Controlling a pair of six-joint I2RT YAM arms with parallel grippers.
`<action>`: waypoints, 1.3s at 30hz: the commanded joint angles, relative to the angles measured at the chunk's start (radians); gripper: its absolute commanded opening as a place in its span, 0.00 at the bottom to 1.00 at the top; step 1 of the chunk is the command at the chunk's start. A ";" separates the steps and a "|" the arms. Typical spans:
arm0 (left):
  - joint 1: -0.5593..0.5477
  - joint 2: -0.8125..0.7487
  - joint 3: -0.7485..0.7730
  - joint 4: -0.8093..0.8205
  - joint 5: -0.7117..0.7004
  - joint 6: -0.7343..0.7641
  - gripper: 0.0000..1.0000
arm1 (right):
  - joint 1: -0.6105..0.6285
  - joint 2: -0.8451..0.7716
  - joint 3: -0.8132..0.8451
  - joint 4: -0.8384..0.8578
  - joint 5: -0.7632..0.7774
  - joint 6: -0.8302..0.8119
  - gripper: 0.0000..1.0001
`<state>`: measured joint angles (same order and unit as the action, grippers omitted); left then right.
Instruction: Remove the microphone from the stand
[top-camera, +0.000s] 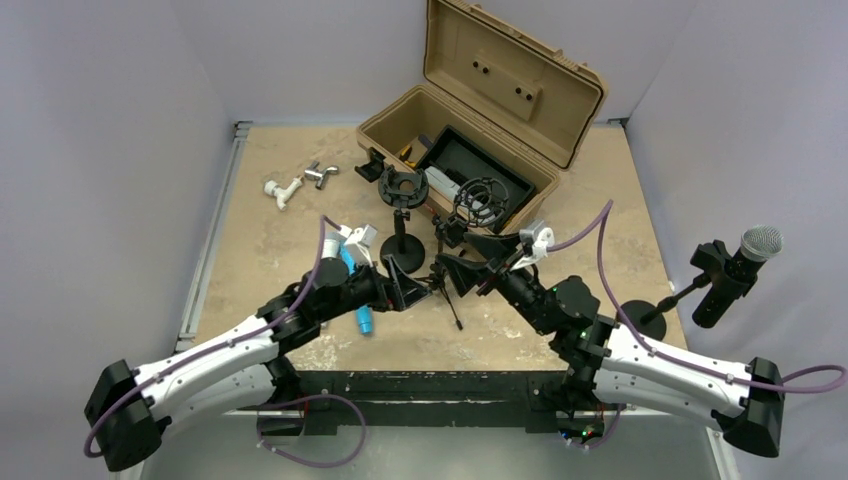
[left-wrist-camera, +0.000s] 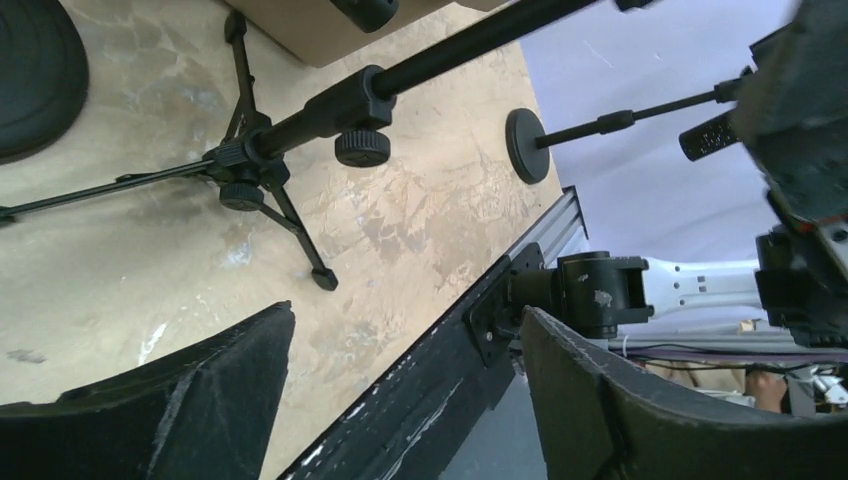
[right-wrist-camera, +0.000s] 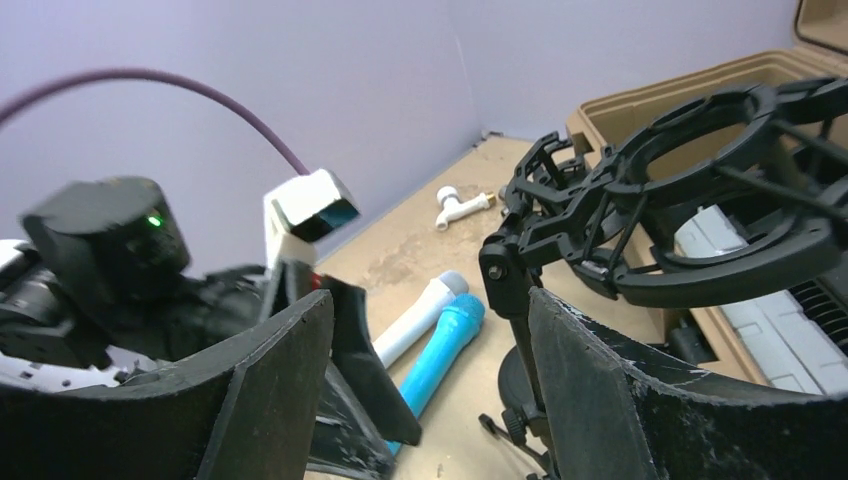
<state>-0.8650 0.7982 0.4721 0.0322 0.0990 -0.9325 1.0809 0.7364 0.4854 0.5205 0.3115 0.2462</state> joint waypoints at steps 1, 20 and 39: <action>0.001 0.124 0.041 0.178 0.010 -0.080 0.78 | -0.001 -0.060 -0.006 0.024 0.040 -0.017 0.70; -0.177 0.360 0.221 0.102 -0.459 0.347 0.61 | -0.001 -0.206 -0.059 -0.028 0.067 -0.040 0.69; -0.181 0.446 0.274 0.116 -0.414 0.363 0.42 | -0.001 -0.206 -0.067 -0.036 0.075 -0.036 0.69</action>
<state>-1.0420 1.2404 0.6983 0.1276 -0.3256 -0.5816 1.0809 0.5297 0.4183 0.4679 0.3756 0.2192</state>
